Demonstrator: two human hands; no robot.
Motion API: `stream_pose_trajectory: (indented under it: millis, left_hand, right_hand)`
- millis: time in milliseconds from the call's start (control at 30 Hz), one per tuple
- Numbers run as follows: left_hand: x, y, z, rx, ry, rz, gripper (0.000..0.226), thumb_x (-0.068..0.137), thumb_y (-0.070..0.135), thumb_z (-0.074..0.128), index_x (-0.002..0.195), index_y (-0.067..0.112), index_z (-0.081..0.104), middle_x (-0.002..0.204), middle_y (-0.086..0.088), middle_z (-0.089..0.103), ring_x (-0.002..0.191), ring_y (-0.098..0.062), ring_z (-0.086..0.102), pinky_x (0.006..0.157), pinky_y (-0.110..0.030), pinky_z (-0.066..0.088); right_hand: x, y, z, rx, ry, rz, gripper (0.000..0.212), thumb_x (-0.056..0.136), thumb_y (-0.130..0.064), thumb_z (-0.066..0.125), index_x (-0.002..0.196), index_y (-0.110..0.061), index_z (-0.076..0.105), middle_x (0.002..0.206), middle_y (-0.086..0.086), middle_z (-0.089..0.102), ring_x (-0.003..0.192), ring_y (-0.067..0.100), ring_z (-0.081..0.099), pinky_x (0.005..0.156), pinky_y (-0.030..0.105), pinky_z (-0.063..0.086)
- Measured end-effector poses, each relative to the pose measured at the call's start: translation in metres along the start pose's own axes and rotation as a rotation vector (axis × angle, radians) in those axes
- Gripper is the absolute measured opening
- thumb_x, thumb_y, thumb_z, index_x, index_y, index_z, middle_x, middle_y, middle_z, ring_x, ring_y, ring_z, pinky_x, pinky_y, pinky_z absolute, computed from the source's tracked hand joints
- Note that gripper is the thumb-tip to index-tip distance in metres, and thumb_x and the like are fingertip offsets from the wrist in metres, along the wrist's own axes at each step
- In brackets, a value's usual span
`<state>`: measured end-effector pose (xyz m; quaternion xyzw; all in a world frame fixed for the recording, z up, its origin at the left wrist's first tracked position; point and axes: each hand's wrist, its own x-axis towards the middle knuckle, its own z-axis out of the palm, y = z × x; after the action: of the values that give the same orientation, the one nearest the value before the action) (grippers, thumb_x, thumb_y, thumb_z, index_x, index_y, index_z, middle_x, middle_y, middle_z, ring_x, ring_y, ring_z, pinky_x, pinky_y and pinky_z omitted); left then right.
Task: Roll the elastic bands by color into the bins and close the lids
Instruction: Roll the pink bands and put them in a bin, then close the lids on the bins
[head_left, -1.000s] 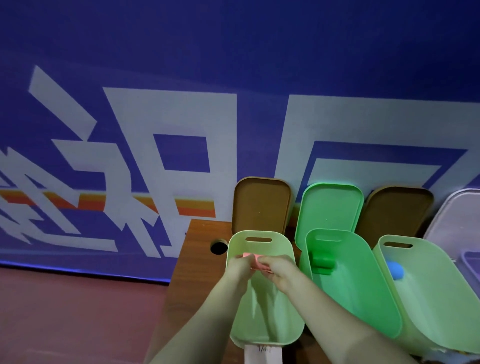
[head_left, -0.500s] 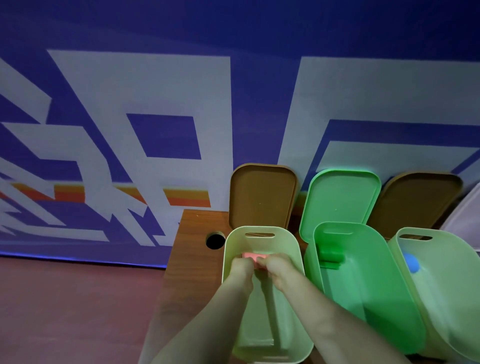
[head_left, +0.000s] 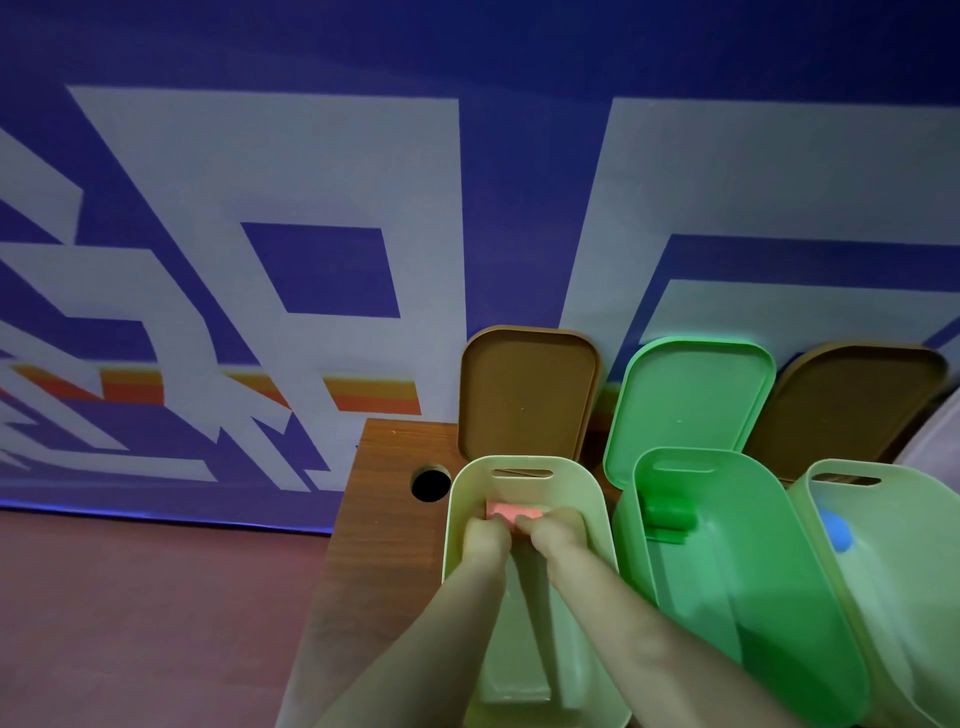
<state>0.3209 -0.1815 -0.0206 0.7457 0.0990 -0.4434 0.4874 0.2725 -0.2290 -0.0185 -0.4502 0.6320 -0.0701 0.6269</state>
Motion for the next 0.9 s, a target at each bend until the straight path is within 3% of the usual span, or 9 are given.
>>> stream_pose_trajectory:
  millis: [167, 267, 333, 400, 467, 600, 700, 767, 900]
  left_hand:
    - [-0.008, 0.004, -0.005, -0.089, 0.006, -0.001, 0.038, 0.102, 0.014, 0.032, 0.122, -0.009, 0.056, 0.121, -0.025, 0.060, 0.115, -0.039, 0.056, 0.097, -0.040, 0.043]
    - [-0.017, 0.007, -0.009, -0.154, 0.001, -0.001, 0.042, 0.104, 0.020, 0.028, 0.126, -0.006, 0.052, 0.124, -0.022, 0.057, 0.120, -0.036, 0.052, 0.102, -0.038, 0.040]
    - [-0.024, 0.008, -0.011, -0.207, -0.014, 0.006, 0.043, 0.104, 0.024, 0.029, 0.128, -0.002, 0.052, 0.125, -0.015, 0.056, 0.122, -0.032, 0.050, 0.103, -0.036, 0.038]
    - [-0.029, 0.008, -0.012, -0.248, -0.020, 0.012, 0.043, 0.103, 0.027, 0.029, 0.132, 0.002, 0.050, 0.128, -0.013, 0.054, 0.121, -0.030, 0.049, 0.098, -0.033, 0.037]
    - [-0.037, 0.011, -0.015, -0.279, -0.044, 0.003, 0.043, 0.104, 0.029, 0.029, 0.134, 0.004, 0.047, 0.124, -0.011, 0.052, 0.117, -0.028, 0.049, 0.090, -0.031, 0.036]
    - [-0.046, 0.012, -0.017, -0.260, -0.068, 0.013, 0.044, 0.104, 0.030, 0.030, 0.137, 0.006, 0.043, 0.133, -0.014, 0.049, 0.125, -0.030, 0.045, 0.090, -0.031, 0.034]
    - [-0.048, 0.011, -0.016, -0.225, -0.078, 0.028, 0.043, 0.104, 0.028, 0.028, 0.135, 0.003, 0.046, 0.120, -0.012, 0.051, 0.126, -0.031, 0.045, 0.085, -0.029, 0.031]
    - [-0.051, 0.014, -0.016, -0.167, -0.106, 0.030, 0.045, 0.104, 0.032, 0.029, 0.132, 0.002, 0.049, 0.122, -0.013, 0.054, 0.126, -0.031, 0.045, 0.084, -0.028, 0.030]
    - [-0.059, 0.031, -0.020, -0.117, -0.135, 0.036, 0.047, 0.105, 0.032, 0.028, 0.131, -0.002, 0.048, 0.123, -0.019, 0.058, 0.111, -0.031, 0.052, 0.090, -0.031, 0.036]
  right_hand:
    - [-0.009, -0.008, -0.007, 0.098, -0.044, 0.045, 0.007, 0.077, 0.002, 0.069, 0.084, 0.001, 0.068, 0.075, 0.015, 0.065, 0.077, 0.031, 0.062, 0.079, 0.040, 0.054]
    - [-0.009, -0.011, -0.013, 0.123, -0.053, 0.055, 0.010, 0.090, -0.005, 0.054, 0.093, 0.000, 0.063, 0.069, 0.011, 0.056, 0.059, 0.023, 0.052, 0.052, 0.021, 0.049]
    - [-0.010, -0.013, -0.017, 0.156, -0.038, 0.056, 0.017, 0.096, -0.012, 0.048, 0.083, -0.009, 0.059, 0.064, 0.007, 0.050, 0.048, 0.014, 0.044, 0.036, 0.014, 0.037]
    - [-0.012, -0.014, -0.018, 0.181, -0.056, 0.066, 0.017, 0.097, -0.019, 0.046, 0.089, -0.011, 0.059, 0.073, 0.009, 0.057, 0.057, 0.015, 0.050, 0.049, 0.020, 0.042]
    - [-0.015, -0.014, -0.018, 0.179, -0.074, 0.062, 0.022, 0.099, -0.026, 0.044, 0.105, -0.011, 0.059, 0.095, 0.013, 0.062, 0.081, 0.023, 0.054, 0.071, 0.028, 0.043]
    - [-0.022, -0.016, -0.020, 0.142, -0.089, 0.041, 0.022, 0.100, -0.030, 0.040, 0.103, -0.013, 0.054, 0.087, 0.008, 0.058, 0.094, 0.025, 0.052, 0.086, 0.034, 0.041]
    - [-0.033, -0.020, -0.021, 0.118, -0.084, 0.009, 0.026, 0.099, -0.032, 0.042, 0.108, -0.013, 0.058, 0.088, 0.009, 0.061, 0.088, 0.026, 0.058, 0.084, 0.036, 0.046]
    - [-0.035, -0.024, -0.022, 0.115, -0.097, 0.003, 0.029, 0.098, -0.032, 0.044, 0.109, -0.010, 0.060, 0.089, 0.009, 0.063, 0.087, 0.026, 0.061, 0.080, 0.035, 0.049]
    - [-0.048, -0.042, -0.031, 0.154, -0.149, -0.028, 0.019, 0.099, -0.024, 0.045, 0.108, -0.009, 0.055, 0.080, 0.006, 0.054, 0.068, 0.019, 0.053, 0.057, 0.029, 0.043]
